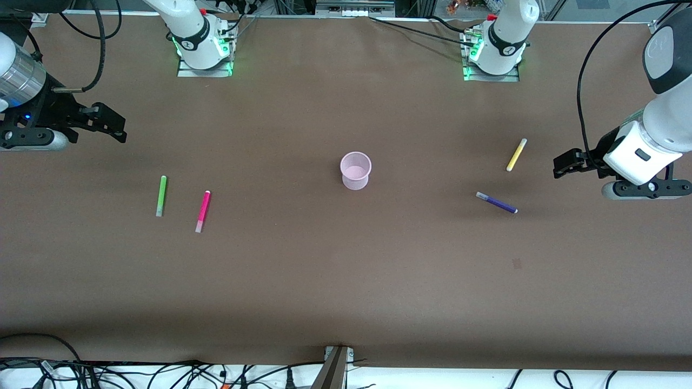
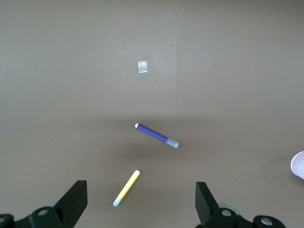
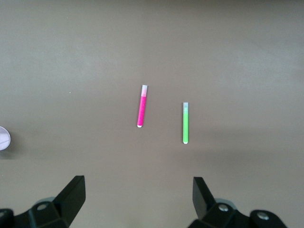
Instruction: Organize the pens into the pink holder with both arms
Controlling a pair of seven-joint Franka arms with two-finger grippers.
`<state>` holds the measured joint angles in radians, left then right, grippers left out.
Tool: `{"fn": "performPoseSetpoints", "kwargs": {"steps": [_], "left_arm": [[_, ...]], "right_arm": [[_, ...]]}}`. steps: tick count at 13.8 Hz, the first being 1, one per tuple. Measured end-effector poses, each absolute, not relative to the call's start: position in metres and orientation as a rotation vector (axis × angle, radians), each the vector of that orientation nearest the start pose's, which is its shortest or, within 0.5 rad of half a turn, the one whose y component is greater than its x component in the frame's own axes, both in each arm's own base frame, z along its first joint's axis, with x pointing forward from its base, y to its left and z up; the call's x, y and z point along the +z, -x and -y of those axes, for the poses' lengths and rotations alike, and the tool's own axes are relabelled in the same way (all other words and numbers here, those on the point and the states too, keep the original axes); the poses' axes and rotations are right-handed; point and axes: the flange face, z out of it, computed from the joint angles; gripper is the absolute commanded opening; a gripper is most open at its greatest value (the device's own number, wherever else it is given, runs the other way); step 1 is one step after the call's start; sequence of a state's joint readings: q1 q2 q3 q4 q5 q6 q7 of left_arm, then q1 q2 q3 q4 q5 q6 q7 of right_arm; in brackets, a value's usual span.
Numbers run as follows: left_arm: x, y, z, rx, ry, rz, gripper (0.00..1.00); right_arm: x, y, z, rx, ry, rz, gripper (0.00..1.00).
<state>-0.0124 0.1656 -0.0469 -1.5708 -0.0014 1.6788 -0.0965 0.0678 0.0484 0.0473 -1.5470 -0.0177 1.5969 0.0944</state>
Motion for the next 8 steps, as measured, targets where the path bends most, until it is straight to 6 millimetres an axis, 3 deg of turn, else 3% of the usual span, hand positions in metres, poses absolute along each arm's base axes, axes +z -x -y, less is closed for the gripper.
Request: {"fn": "performPoseSetpoints", "kwargs": {"steps": [8], "left_arm": [[0.5308,-0.6089,0.0304,0.108,3.143,0.071,1.00]], "right_arm": [[0.6108,-0.5682,-0.0632,-0.005,3.157,0.033,1.00]]}}
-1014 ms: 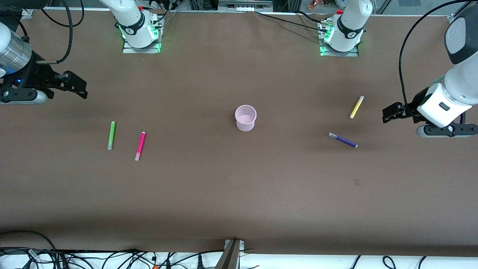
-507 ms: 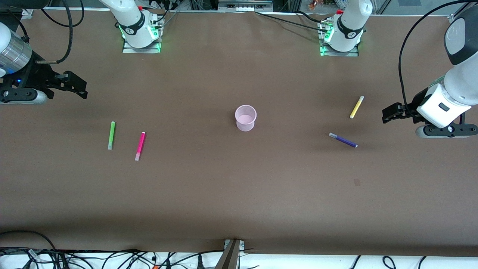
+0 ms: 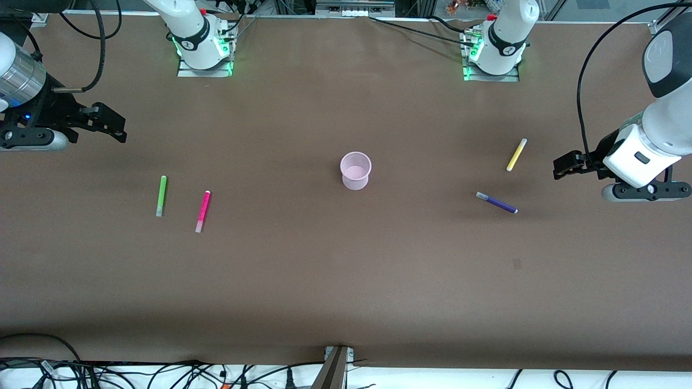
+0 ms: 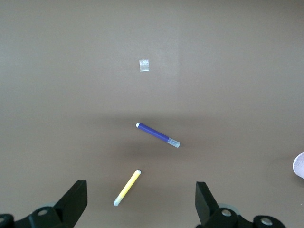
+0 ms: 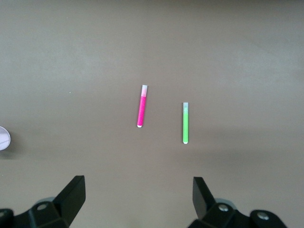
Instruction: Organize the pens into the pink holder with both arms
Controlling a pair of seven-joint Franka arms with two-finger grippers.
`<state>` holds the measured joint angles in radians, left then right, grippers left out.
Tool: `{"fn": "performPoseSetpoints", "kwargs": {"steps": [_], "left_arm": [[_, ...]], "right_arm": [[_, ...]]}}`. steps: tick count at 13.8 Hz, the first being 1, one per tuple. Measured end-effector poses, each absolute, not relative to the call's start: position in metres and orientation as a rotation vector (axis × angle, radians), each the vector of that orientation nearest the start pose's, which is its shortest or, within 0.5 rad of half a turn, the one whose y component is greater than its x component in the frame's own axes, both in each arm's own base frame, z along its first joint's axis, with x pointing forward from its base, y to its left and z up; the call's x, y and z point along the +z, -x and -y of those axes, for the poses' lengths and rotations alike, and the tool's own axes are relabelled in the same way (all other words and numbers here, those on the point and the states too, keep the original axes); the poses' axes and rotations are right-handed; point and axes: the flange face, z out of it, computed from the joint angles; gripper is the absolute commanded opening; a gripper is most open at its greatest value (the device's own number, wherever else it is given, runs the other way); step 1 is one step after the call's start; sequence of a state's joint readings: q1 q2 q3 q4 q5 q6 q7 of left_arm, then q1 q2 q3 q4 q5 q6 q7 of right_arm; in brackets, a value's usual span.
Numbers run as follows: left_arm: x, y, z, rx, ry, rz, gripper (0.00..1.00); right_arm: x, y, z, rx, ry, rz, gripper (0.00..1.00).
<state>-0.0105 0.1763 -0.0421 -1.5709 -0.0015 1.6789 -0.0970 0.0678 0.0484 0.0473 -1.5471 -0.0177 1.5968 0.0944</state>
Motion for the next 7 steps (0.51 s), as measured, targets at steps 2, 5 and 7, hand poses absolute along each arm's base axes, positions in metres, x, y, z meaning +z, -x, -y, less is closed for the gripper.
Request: {"fn": "performPoseSetpoints", "kwargs": {"steps": [2,5,7], "left_arm": [[0.5299,-0.6093,0.0285,0.110,3.142,0.076,1.00],[0.5293,-0.6094,0.0281,0.112,3.142,0.078,1.00],[0.5264,-0.6101,0.0266,0.120,3.140,0.113,1.00]], "right_arm": [[0.6108,-0.5682,-0.0632,-0.005,3.157,0.033,1.00],[0.6108,-0.5682,-0.0632,-0.004,3.157,0.033,1.00],[0.6108,-0.5682,-0.0632,-0.004,3.157,0.033,1.00]]}}
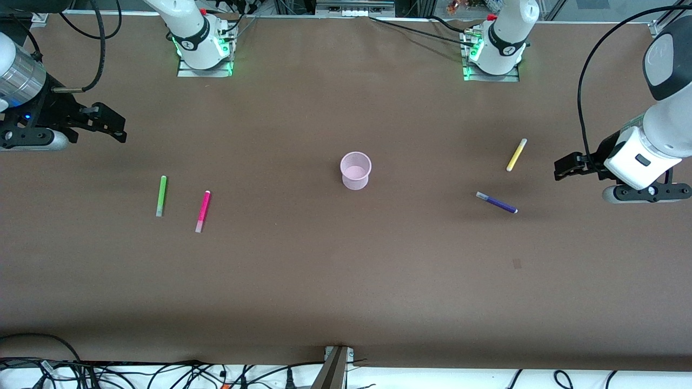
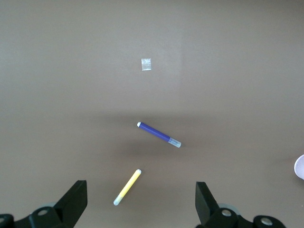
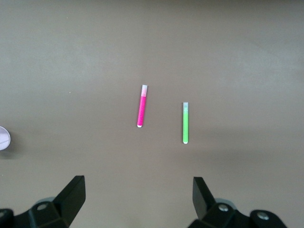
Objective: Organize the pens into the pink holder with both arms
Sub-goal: 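Reach the left gripper down over the blue marker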
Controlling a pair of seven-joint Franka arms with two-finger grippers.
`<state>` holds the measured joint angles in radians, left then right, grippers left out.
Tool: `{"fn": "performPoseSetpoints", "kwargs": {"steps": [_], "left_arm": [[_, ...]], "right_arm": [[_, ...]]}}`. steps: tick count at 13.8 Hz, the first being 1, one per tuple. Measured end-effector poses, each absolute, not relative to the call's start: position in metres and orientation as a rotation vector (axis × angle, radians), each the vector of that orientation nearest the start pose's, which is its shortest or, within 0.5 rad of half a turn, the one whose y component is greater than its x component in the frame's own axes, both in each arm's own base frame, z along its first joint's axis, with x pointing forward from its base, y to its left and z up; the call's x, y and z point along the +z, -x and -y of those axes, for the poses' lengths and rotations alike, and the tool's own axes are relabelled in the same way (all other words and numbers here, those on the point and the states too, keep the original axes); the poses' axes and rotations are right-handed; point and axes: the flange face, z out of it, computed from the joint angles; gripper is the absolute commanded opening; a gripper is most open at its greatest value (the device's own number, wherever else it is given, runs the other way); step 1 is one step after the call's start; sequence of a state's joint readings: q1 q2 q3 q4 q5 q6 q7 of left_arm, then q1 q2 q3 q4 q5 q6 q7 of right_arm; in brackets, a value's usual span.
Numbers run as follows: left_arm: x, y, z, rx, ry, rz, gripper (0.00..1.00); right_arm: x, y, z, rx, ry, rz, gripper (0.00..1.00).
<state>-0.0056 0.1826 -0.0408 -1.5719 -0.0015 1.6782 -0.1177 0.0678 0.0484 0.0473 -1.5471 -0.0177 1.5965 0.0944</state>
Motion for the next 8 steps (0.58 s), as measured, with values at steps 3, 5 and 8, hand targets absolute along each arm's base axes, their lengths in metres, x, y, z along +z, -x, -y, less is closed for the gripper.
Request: {"fn": "performPoseSetpoints", "kwargs": {"steps": [3,5,8], "left_arm": [[0.514,-0.613,0.023,0.159,3.143,0.293,1.00],[0.502,-0.616,0.016,0.205,3.151,0.483,1.00],[0.475,-0.616,0.009,0.278,3.095,0.718,1.00]], "right_arm": [[0.611,-0.568,-0.063,-0.004,3.157,0.033,1.00],[0.610,-0.568,-0.063,-0.003,3.157,0.032,1.00],[0.610,-0.568,-0.063,-0.002,3.157,0.032,1.00]]}}
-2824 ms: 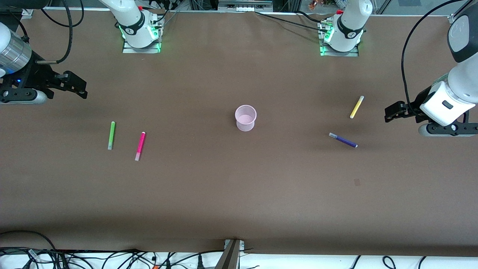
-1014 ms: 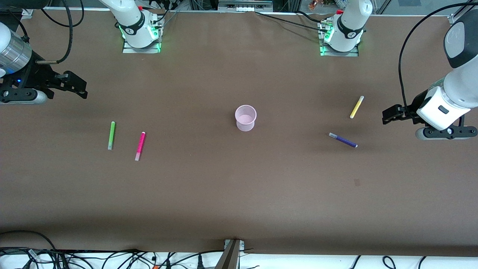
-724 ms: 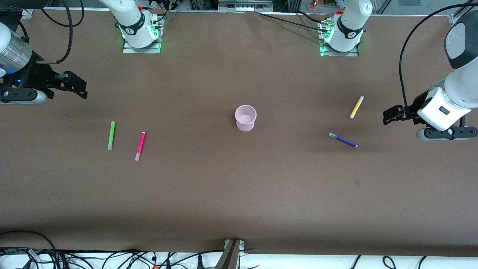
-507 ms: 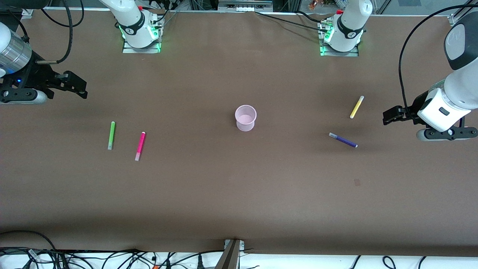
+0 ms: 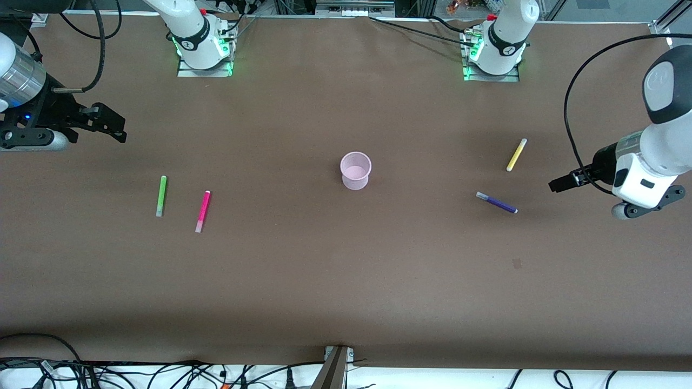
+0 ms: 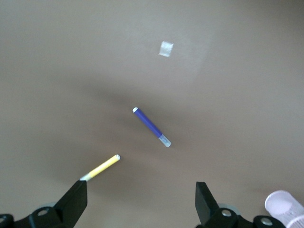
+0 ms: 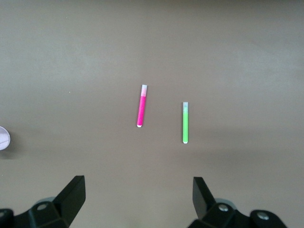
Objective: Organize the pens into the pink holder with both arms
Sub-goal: 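Reach the left gripper down over the blue marker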
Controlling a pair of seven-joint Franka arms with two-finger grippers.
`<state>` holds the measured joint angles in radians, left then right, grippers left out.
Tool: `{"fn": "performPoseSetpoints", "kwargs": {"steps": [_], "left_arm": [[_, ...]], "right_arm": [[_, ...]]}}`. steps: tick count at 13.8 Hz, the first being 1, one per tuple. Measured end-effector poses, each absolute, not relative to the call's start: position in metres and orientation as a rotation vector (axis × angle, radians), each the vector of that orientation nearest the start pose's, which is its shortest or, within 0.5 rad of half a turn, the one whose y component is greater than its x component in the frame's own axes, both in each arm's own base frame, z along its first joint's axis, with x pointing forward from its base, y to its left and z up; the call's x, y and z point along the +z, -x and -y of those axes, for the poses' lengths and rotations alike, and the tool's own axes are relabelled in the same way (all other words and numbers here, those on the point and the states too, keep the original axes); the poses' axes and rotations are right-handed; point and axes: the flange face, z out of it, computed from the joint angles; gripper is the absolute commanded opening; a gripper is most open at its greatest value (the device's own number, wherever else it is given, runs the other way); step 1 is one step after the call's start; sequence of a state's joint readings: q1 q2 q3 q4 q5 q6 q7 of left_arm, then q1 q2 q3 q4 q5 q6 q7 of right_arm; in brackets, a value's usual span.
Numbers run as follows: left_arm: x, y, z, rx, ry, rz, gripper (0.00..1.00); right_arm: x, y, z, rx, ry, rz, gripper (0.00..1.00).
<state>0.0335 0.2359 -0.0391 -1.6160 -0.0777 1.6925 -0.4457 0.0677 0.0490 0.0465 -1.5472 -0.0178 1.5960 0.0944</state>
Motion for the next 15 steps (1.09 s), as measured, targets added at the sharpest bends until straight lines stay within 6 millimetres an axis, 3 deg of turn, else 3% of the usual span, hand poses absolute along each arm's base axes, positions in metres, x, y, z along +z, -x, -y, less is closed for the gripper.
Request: {"fn": "performPoseSetpoints", "kwargs": {"steps": [2,6,8,12,15], "left_arm": [[0.449,-0.617,0.009,0.266,3.031,0.924,1.00],[0.376,-0.618,0.007,0.190,2.782,1.368,1.00],[0.349,-0.615,0.008,0.149,2.689,1.532,1.00],[0.301,-0.607,0.009,0.096,2.570,1.755,1.00],[0.257,-0.602,0.014,0.133,2.530,1.784,1.00]], "right_arm": [[0.610,-0.568,-0.063,-0.002,3.157,0.032,1.00],[0.610,-0.568,-0.063,-0.002,3.157,0.032,1.00],[0.610,-0.568,-0.063,-0.001,3.157,0.032,1.00],[0.610,-0.569,-0.063,-0.001,3.157,0.032,1.00],[0.610,-0.569,-0.062,0.000,3.158,0.032,1.00]]}}
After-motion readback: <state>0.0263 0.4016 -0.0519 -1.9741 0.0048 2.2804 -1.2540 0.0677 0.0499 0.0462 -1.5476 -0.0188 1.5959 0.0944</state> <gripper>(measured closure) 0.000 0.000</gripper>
